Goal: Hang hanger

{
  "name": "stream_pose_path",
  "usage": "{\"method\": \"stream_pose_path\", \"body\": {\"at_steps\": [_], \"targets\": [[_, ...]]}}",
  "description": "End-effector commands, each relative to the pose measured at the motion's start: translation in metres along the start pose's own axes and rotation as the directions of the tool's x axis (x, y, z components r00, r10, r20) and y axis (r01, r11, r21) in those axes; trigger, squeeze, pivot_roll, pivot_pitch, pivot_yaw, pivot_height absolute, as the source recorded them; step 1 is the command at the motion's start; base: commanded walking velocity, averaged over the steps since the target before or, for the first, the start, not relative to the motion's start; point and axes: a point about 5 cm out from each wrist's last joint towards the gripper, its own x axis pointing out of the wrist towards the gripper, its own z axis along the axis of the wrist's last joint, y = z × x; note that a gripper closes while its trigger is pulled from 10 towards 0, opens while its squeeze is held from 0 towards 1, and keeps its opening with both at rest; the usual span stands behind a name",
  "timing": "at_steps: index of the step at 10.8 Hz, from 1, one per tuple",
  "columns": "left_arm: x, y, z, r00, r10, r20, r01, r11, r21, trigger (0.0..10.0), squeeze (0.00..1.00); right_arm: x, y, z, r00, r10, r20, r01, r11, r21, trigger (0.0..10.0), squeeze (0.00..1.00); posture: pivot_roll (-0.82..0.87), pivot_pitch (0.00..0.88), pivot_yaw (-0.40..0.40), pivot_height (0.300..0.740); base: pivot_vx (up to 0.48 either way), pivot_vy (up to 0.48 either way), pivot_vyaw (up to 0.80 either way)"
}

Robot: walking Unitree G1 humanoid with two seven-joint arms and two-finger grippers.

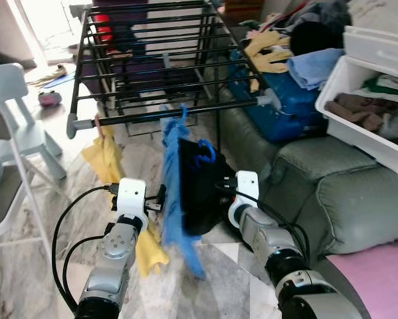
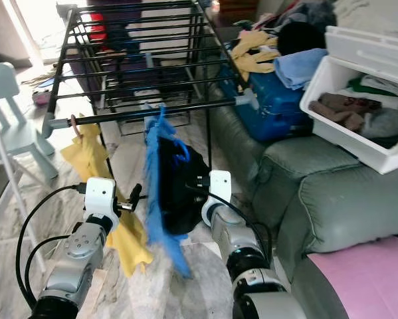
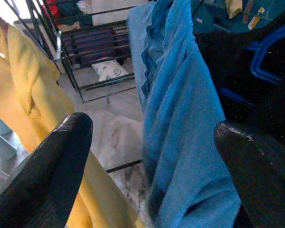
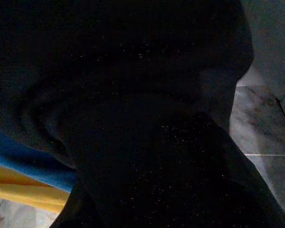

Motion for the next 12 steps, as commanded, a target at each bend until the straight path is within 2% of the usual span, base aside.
{"method": "stream_pose_path", "body": {"at_steps": [1, 4, 5, 6, 7, 8, 10, 12], "targets": [[-0.003, 0.0, -0.004, 1.0, -0.008, -0.01, 0.009, 1.0, 0.007, 10.0, 0.0, 0.003, 0.019, 0.014, 0.996, 0.08, 0.044, -0.079, 0.997, -0.016, 10.0, 0.0, -0.03, 0.0, 0.009, 0.74, 0.0, 0.0, 0.0], [-0.006, 0.0, -0.009, 1.0, -0.008, -0.021, 0.008, 1.0, 0.003, 10.0, 0.0, 0.004, 0.036, 0.005, 0.98, 0.198, -0.006, -0.198, 0.98, -0.036, 10.0, 0.0, -0.03, 0.0, 0.007, 0.74, 0.0, 0.0, 0.0], [-0.005, -0.002, -0.009, 1.0, -0.013, -0.022, 0.013, 1.0, 0.001, 10.0, 0.0, 0.004, 0.033, 0.001, 0.981, 0.194, -0.015, -0.194, 0.979, -0.055, 10.0, 0.0, -0.04, 0.0, 0.009, 0.74, 0.0, 0.0, 0.0], [-0.004, -0.005, -0.008, 1.0, -0.023, -0.02, 0.023, 1.0, -0.002, 10.0, 0.0, 0.003, 0.019, 0.0, 0.991, 0.133, -0.004, -0.133, 0.99, -0.05, 10.0, 0.0, -0.04, 0.0, 0.014, 0.74, 0.0, 0.0, 0.0], [-0.003, -0.007, -0.007, 0.999, -0.032, -0.017, 0.032, 0.999, -0.005, 10.0, 0.0, 0.001, -0.002, 0.003, 0.999, 0.027, 0.03, -0.026, 0.999, -0.044, 10.0, 0.0, -0.05, 0.0, 0.016, 0.74, 0.0, 0.0, 0.0], [-0.004, -0.008, -0.007, 0.999, -0.043, -0.013, 0.043, 0.999, -0.022, 10.0, 0.0, -0.01, -0.043, 0.012, 0.976, -0.172, 0.135, 0.178, 0.984, -0.028, 10.0, 0.0, -0.06, 0.0, 0.019, 0.74, 0.0, 0.0, 0.0], [-0.005, -0.009, -0.007, 0.998, -0.062, -0.008, 0.062, 0.997, -0.044, 10.0, 0.0, -0.025, -0.072, 0.017, 0.943, -0.269, 0.194, 0.274, 0.962, 0.002, 10.0, 0.0, -0.07, 0.0, 0.025, 0.74, 0.0, 0.0, 0.0], [-0.003, -0.012, -0.006, 0.997, -0.078, 0.0, 0.078, 0.996, -0.052, 10.0, 0.0, -0.033, -0.087, 0.02, 0.916, -0.332, 0.225, 0.334, 0.942, 0.03, 10.0, 0.0, -0.08, 0.0, 0.033, 0.74, 0.0, 0.0, 0.0]]}}
